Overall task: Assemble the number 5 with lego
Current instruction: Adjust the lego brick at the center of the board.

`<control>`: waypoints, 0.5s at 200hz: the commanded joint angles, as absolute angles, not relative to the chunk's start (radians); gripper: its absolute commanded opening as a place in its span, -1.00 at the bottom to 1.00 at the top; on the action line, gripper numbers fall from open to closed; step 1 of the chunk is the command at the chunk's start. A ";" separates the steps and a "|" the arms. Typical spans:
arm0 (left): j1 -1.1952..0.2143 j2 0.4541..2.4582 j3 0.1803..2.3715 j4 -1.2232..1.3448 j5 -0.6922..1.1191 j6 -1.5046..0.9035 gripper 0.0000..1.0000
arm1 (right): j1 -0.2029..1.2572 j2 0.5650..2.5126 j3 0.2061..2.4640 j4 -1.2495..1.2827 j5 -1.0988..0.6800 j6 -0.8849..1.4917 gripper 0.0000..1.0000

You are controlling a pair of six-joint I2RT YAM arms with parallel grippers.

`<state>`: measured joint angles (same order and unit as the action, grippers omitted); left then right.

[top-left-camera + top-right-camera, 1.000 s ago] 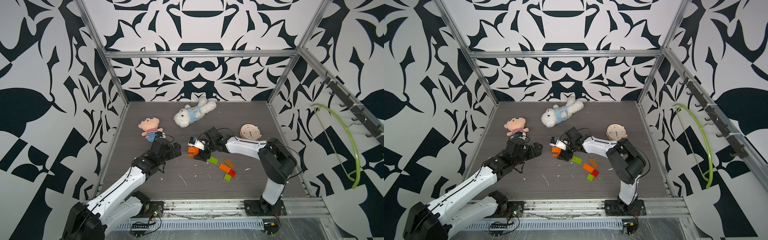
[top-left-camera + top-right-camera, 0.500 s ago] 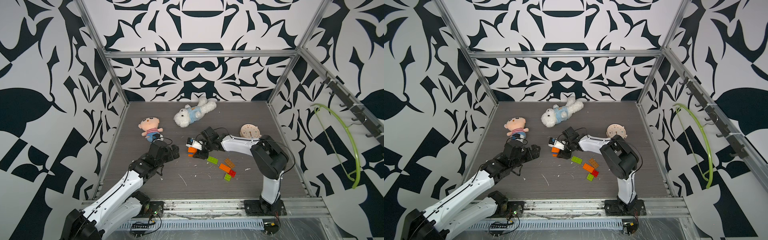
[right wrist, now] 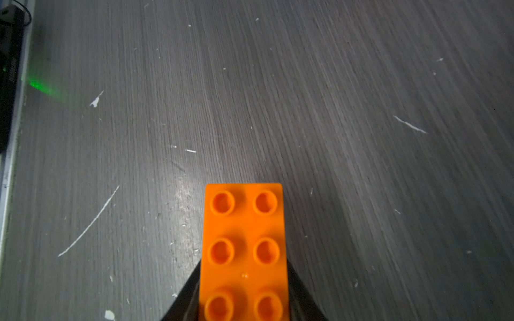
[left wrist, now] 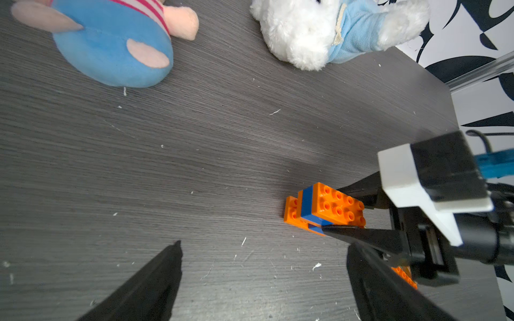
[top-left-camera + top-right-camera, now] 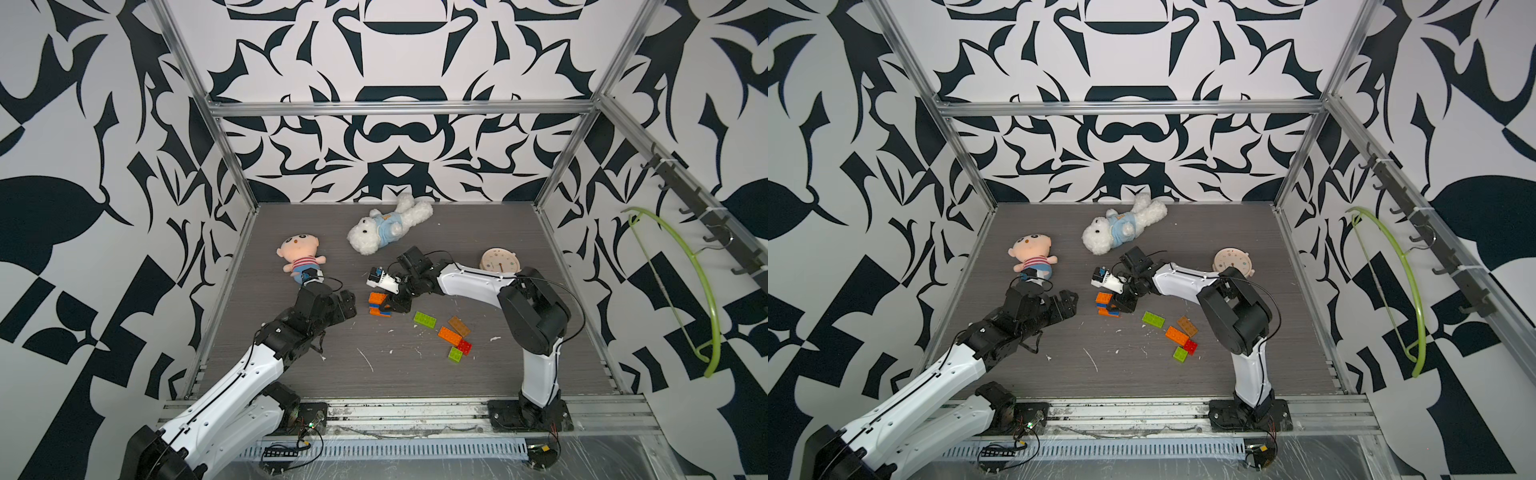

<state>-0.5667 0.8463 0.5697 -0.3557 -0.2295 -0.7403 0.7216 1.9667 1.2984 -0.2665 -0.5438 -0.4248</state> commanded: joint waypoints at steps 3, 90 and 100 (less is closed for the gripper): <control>-0.563 0.822 0.567 -0.398 -0.256 -0.738 0.99 | 0.717 1.986 1.364 -0.287 -0.652 -0.361 -0.22; -0.563 0.831 0.587 -0.410 -0.249 -0.749 0.98 | 0.692 2.114 1.477 -0.216 -0.772 -0.186 -0.10; -0.562 0.836 0.589 -0.410 -0.248 -0.750 0.99 | 0.684 2.128 1.491 -0.216 -0.781 -0.176 -0.08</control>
